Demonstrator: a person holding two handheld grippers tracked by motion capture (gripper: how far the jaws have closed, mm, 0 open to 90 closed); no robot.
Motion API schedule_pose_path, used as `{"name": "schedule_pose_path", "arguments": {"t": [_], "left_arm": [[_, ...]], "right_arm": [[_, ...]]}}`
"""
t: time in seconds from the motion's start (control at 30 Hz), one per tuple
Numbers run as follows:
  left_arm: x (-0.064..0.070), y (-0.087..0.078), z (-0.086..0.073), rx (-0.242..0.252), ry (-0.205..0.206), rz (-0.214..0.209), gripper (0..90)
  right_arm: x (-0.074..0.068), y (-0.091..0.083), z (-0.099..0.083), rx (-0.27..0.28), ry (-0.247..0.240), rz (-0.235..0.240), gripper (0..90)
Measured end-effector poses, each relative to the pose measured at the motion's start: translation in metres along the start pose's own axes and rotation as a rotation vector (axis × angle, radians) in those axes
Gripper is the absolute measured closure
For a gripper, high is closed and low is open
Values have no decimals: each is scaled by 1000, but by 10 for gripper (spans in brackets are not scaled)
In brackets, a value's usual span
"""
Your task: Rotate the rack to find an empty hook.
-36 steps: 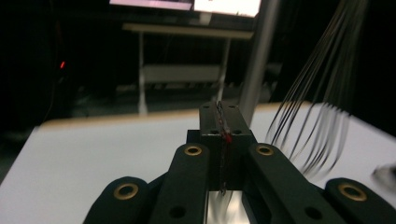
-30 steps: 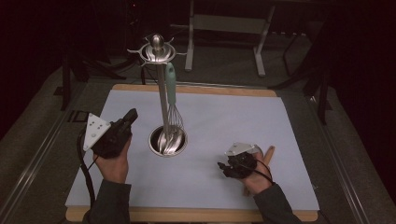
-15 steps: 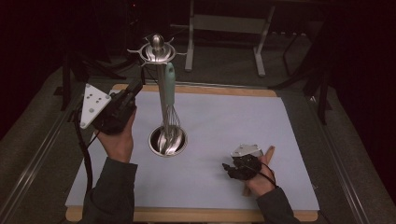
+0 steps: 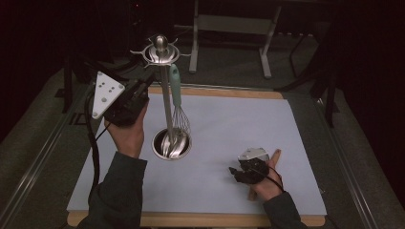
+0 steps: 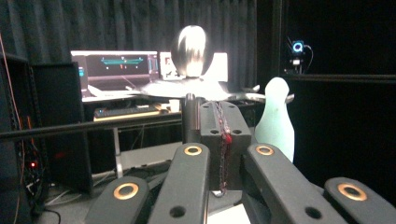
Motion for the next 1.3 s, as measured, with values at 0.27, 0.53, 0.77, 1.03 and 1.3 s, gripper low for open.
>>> {"name": "schedule_pose_path", "arguments": {"t": [0.27, 0.53, 0.77, 1.03, 1.3], "left_arm": [[-1, 1, 4, 62, -2, -7, 898], [-3, 1, 1, 120, 2, -21, 898], [-12, 0, 0, 142, -30, 1, 898], [-26, 1, 1, 144, -53, 36, 898], [-36, 3, 0, 128, -57, 62, 898]], "right_arm": [[0, 0, 0, 2, 3, 2, 484], [-1, 0, -1, 1, 3, 4, 484], [1, -2, -1, 5, 5, 2, 484], [0, -2, -1, 7, 3, 3, 484], [0, -2, -1, 8, 2, 2, 484]]}}
Point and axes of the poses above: each handheld gripper's, and its own axes: y roughly forward along the jaws, z roughly out of its top, x roughly to its right, the point moved 5 cm from there along y, roughly forward along the jaws, and after that the axes turned 6 degrees about -y, right-handed, at the moved point
